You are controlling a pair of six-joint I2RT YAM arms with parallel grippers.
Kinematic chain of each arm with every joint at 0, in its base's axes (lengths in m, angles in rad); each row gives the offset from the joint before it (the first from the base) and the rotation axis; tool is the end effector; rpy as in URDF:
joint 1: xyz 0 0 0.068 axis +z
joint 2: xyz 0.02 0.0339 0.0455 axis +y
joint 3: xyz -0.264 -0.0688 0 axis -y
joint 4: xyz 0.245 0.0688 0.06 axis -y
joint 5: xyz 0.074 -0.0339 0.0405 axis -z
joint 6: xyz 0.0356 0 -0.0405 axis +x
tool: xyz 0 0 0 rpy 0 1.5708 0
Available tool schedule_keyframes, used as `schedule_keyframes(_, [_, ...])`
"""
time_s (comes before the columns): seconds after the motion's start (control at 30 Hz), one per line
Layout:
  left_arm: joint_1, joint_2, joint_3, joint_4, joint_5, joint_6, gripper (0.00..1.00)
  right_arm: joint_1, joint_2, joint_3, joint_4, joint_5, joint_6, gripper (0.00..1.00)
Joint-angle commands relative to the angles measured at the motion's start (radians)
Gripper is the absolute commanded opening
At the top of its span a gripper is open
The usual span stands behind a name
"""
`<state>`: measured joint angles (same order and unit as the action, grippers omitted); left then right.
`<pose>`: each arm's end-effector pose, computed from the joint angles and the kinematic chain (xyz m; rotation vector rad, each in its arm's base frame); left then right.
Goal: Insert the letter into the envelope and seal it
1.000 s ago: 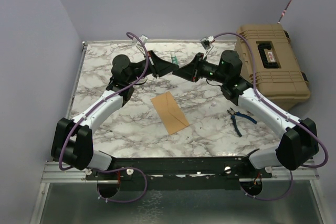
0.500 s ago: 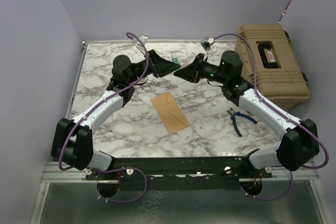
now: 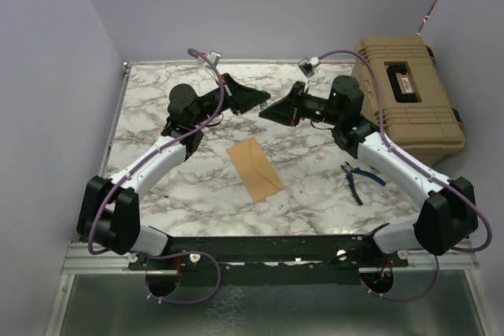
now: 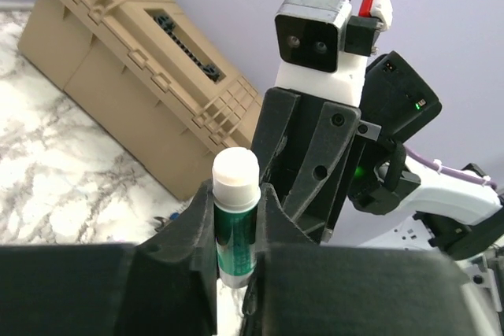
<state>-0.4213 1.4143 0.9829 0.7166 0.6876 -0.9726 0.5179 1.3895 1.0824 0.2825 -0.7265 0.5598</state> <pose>0.2863 -0.1531 0.3549 0.2623 1.5256 -1.5804 0.2704 0.1813 0.3538 -0.5841 1.6821 1.3805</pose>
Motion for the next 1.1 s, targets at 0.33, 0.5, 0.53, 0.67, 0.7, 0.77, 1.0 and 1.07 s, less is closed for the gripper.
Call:
schedule_keyframes(0.33, [-0.008,-0.008,0.064,0.100,0.008,-0.081,0.00,-0.004,-0.071,-0.076,0.303,0.048,0.428,0.59])
schedule_keyframes(0.5, [-0.008,-0.004,0.086,0.174,-0.003,-0.175,0.00,-0.002,-0.044,-0.123,0.527,0.008,0.610,0.46])
schedule_keyframes(0.53, [-0.009,-0.002,0.087,0.184,-0.008,-0.190,0.00,-0.003,-0.033,-0.120,0.542,-0.004,0.626,0.44])
schedule_keyframes(0.67, [-0.011,-0.002,0.081,0.221,-0.016,-0.224,0.00,-0.003,-0.024,-0.123,0.586,0.012,0.641,0.37])
schedule_keyframes(0.7, [-0.010,-0.002,0.077,0.225,-0.017,-0.225,0.00,-0.003,-0.024,-0.117,0.582,0.014,0.633,0.37])
schedule_keyframes(0.77, [-0.010,-0.004,0.071,0.229,-0.021,-0.230,0.00,-0.003,-0.019,-0.102,0.571,0.010,0.622,0.40])
schedule_keyframes(1.0, [-0.010,-0.005,0.065,0.237,-0.027,-0.235,0.00,-0.003,-0.005,-0.074,0.539,0.021,0.598,0.41])
schedule_keyframes(1.07, [-0.010,-0.005,0.062,0.238,-0.028,-0.232,0.00,-0.003,-0.004,-0.065,0.517,0.025,0.578,0.32])
